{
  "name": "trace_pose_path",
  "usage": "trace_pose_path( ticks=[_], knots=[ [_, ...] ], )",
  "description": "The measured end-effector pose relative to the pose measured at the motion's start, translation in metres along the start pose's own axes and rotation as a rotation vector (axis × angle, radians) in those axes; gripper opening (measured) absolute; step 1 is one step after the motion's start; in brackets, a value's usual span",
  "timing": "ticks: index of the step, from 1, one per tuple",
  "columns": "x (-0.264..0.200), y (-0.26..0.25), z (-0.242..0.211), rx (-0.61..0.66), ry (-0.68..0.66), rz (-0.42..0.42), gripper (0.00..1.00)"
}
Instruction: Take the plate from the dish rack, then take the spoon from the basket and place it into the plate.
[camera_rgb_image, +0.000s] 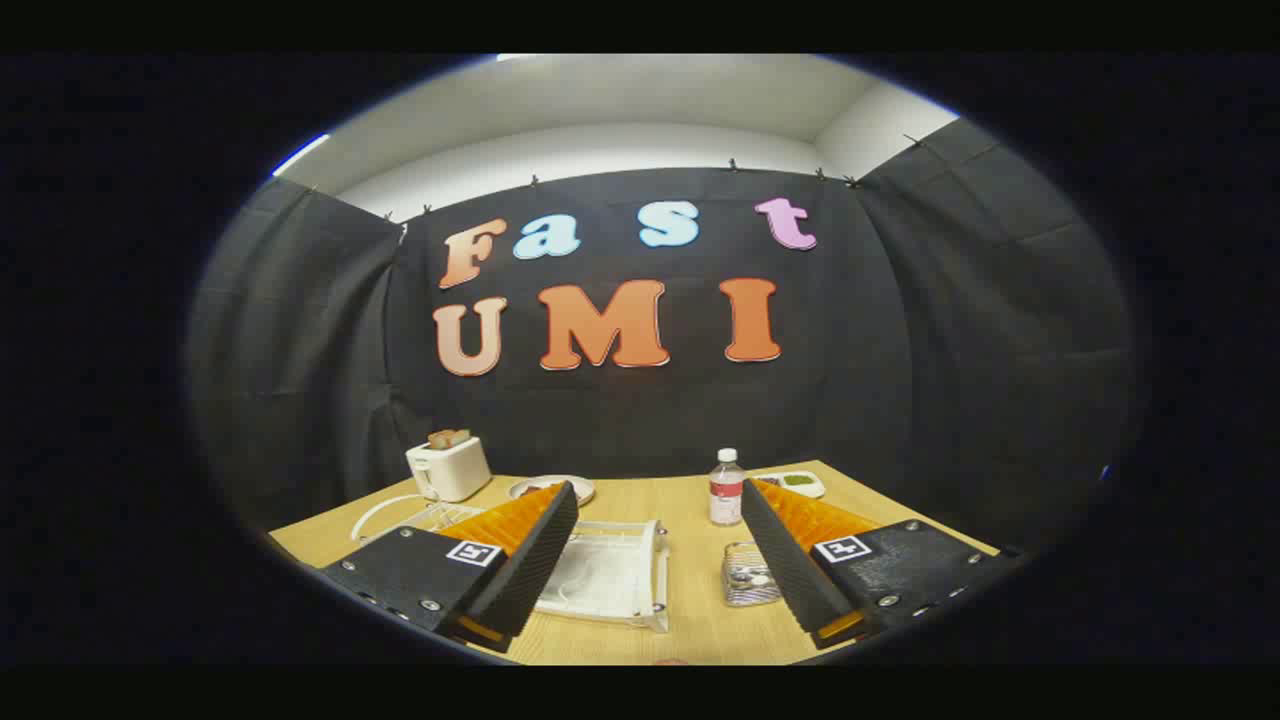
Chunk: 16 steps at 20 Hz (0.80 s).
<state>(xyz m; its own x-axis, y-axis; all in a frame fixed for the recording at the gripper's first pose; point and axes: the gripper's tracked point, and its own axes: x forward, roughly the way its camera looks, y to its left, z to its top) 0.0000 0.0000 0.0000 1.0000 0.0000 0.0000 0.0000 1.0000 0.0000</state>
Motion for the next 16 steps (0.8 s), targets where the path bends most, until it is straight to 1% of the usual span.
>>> trace_pose_path(
  ticks=[7,11,16],
  knots=[
    [-0.004,0.001,-0.020,0.034,0.074,-0.005,0.98],
    [-0.003,-0.004,-0.021,0.024,0.079,-0.016,0.98],
    [0.001,0.002,-0.027,0.006,0.097,0.001,0.98]
  ],
)
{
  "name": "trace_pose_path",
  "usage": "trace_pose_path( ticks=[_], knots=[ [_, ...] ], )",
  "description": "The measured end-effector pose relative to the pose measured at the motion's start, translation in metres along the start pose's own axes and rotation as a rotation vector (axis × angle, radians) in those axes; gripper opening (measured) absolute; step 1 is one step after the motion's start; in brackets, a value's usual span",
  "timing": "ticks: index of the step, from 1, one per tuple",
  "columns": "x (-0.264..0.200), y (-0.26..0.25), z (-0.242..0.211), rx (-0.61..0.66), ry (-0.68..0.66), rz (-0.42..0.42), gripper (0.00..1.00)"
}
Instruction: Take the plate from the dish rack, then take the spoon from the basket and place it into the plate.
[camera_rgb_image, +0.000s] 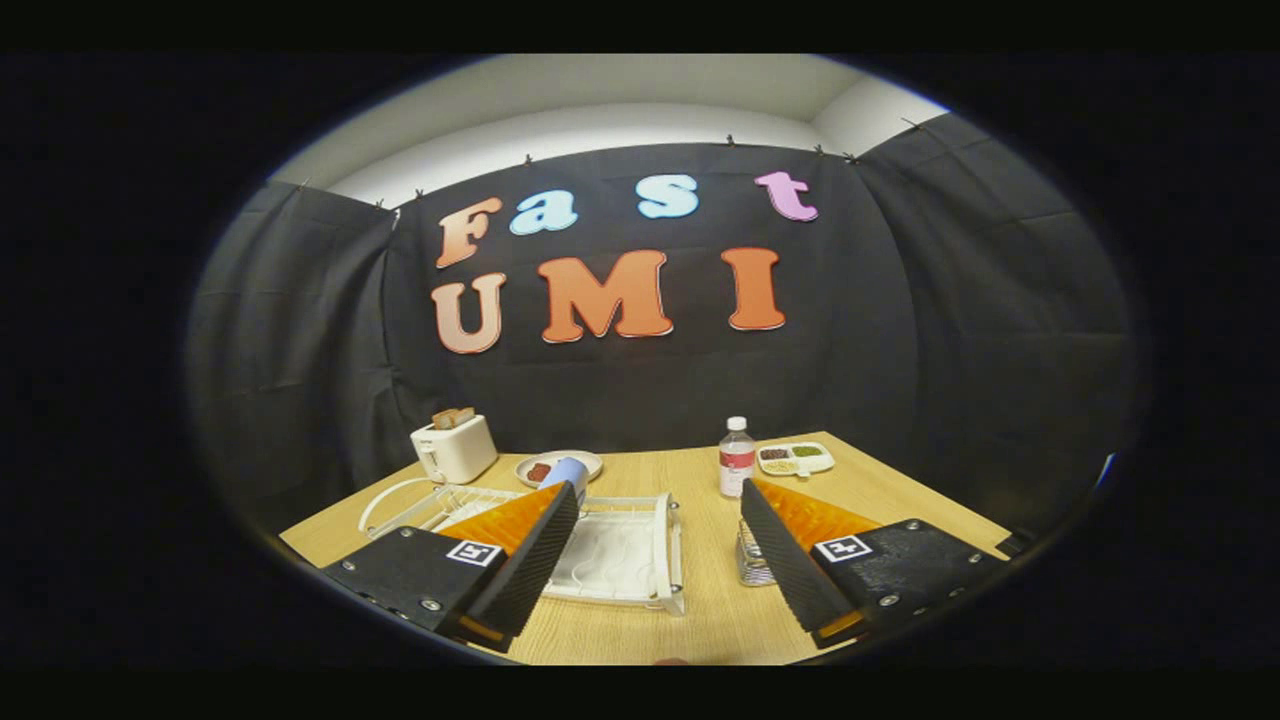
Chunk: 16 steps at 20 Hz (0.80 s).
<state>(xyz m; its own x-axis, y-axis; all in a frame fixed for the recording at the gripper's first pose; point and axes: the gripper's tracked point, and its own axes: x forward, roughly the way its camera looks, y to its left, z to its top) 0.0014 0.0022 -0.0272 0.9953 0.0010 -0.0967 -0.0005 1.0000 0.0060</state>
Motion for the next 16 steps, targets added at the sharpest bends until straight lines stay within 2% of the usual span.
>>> trace_pose_path(
  ticks=[5,9,16],
  knots=[
    [0.022,0.015,-0.009,0.008,0.043,0.017,0.98],
    [0.048,0.044,-0.020,0.070,0.121,0.066,0.98],
    [0.089,0.090,-0.048,0.103,0.245,0.118,0.98]
  ],
)
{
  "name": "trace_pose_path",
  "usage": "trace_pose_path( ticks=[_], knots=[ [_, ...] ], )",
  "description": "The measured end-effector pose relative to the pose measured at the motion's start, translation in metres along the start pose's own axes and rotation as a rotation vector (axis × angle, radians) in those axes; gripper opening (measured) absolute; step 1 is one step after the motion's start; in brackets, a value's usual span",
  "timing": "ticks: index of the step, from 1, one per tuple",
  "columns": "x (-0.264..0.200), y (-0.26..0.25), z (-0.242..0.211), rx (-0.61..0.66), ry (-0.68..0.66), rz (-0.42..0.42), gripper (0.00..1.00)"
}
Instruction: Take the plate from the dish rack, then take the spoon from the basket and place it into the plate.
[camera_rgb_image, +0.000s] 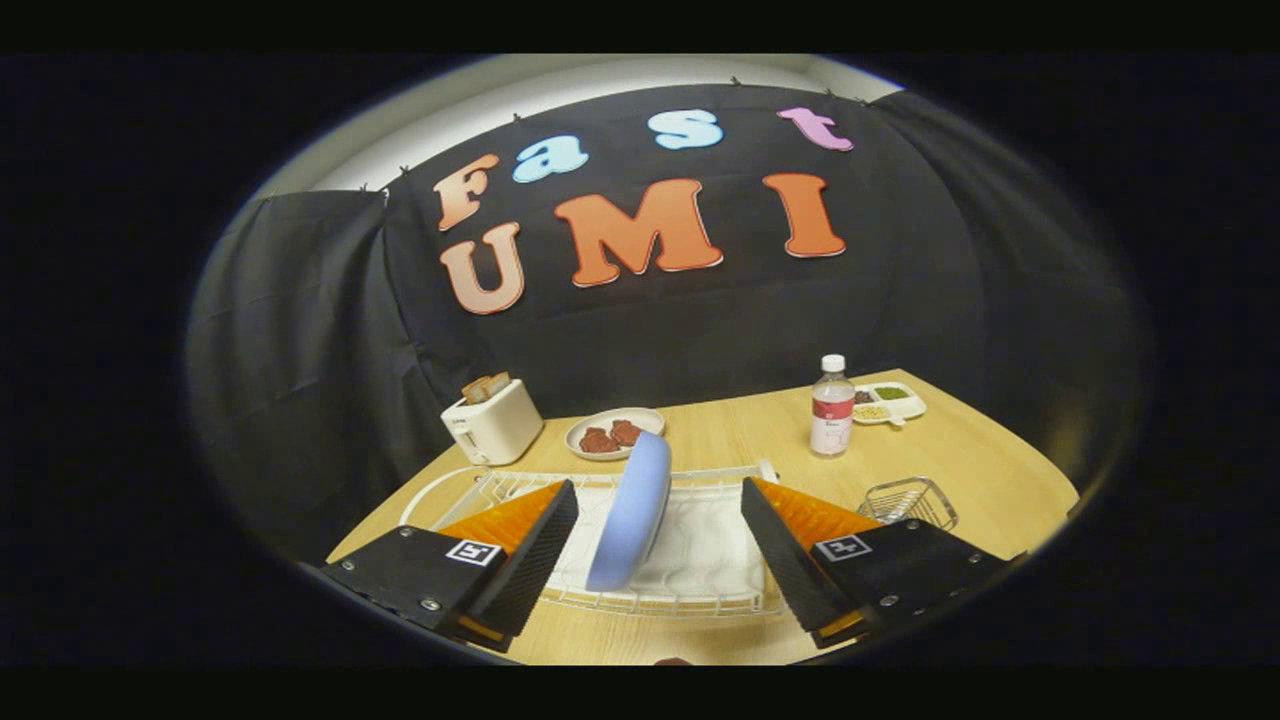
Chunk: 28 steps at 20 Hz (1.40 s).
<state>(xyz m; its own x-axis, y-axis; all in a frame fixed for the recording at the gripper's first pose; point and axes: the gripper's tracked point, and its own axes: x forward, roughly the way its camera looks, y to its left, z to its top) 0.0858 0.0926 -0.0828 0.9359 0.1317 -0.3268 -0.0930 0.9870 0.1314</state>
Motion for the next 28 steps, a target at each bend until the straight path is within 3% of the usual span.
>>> trace_pose_path(
  ticks=[8,12,18,21,24,28],
  knots=[
    [0.038,0.008,-0.013,0.014,0.076,-0.035,0.97],
    [0.051,0.007,-0.022,0.022,0.118,-0.072,0.92],
    [0.063,0.006,-0.040,0.043,0.182,-0.120,0.69],
    [0.066,0.004,-0.050,0.050,0.214,-0.156,0.49],
    [0.066,0.000,-0.047,0.054,0.207,-0.204,0.36],
    [0.064,0.000,-0.039,0.022,0.187,-0.238,0.32]
  ],
)
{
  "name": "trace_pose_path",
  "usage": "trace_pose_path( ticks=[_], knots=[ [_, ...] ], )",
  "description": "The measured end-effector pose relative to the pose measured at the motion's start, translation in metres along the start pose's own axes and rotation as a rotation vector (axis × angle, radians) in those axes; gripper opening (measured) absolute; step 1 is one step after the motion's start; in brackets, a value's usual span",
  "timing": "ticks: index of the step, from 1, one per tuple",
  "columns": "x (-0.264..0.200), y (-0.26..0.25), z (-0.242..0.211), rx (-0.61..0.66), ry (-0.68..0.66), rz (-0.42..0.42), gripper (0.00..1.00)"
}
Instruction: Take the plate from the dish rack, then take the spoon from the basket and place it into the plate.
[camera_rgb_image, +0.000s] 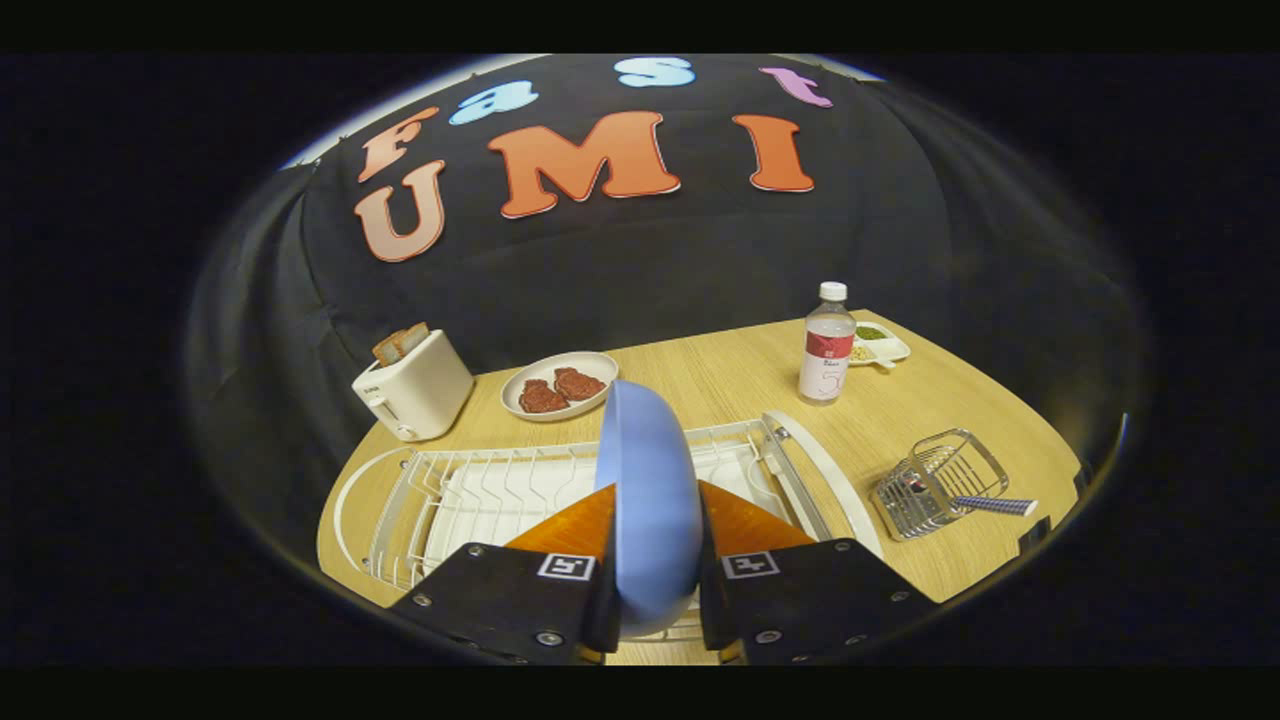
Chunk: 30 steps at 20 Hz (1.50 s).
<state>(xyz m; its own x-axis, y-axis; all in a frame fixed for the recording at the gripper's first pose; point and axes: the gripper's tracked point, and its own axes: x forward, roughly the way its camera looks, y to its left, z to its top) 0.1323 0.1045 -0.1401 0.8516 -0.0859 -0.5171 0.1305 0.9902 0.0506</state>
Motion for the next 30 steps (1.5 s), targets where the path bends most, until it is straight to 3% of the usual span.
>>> trace_pose_path(
  ticks=[14,21,30],
  knots=[
    [-0.018,-0.016,0.052,-0.172,-0.186,-0.164,0.26],
    [-0.038,-0.015,0.042,-0.096,-0.158,-0.087,0.25],
    [-0.088,-0.023,0.003,0.048,-0.082,0.084,0.25]
  ],
)
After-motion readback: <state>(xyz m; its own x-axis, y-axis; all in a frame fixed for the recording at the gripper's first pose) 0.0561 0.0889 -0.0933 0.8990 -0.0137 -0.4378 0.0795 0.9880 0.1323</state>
